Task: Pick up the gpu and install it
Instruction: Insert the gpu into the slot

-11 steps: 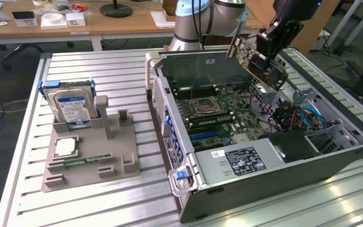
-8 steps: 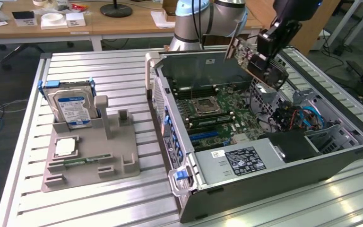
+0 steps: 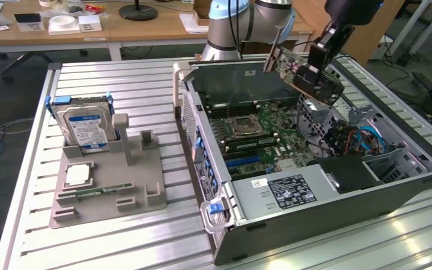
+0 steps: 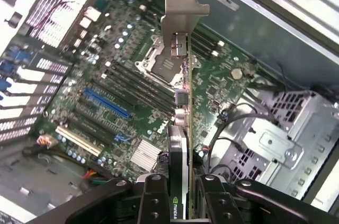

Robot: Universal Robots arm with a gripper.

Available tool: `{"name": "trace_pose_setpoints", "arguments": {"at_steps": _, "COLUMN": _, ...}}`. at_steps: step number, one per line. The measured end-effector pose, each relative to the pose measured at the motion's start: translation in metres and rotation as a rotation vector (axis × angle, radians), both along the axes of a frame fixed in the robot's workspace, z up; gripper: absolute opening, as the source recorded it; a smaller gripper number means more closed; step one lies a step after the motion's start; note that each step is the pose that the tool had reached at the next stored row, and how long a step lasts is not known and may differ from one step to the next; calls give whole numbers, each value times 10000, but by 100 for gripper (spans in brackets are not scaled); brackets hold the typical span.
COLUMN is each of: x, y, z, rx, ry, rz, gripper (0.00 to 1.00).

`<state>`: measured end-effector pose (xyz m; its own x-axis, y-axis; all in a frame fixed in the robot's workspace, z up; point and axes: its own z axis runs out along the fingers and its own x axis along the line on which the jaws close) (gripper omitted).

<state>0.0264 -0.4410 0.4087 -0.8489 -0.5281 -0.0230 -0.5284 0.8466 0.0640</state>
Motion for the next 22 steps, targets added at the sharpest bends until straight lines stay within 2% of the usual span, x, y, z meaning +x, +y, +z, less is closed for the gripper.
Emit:
{"name": "trace_pose_setpoints", "arguments": {"at_steps": 17, "x": 0, "y": 0, "z": -10, "rx": 0, "ry": 0, "rz": 2891, "gripper": 27}}
{"name": "trace_pose_setpoints", "arguments": {"at_steps": 22, "x": 0, "y": 0, "z": -11, "rx": 1, "ry": -1, "rz": 3423, "gripper": 27}}
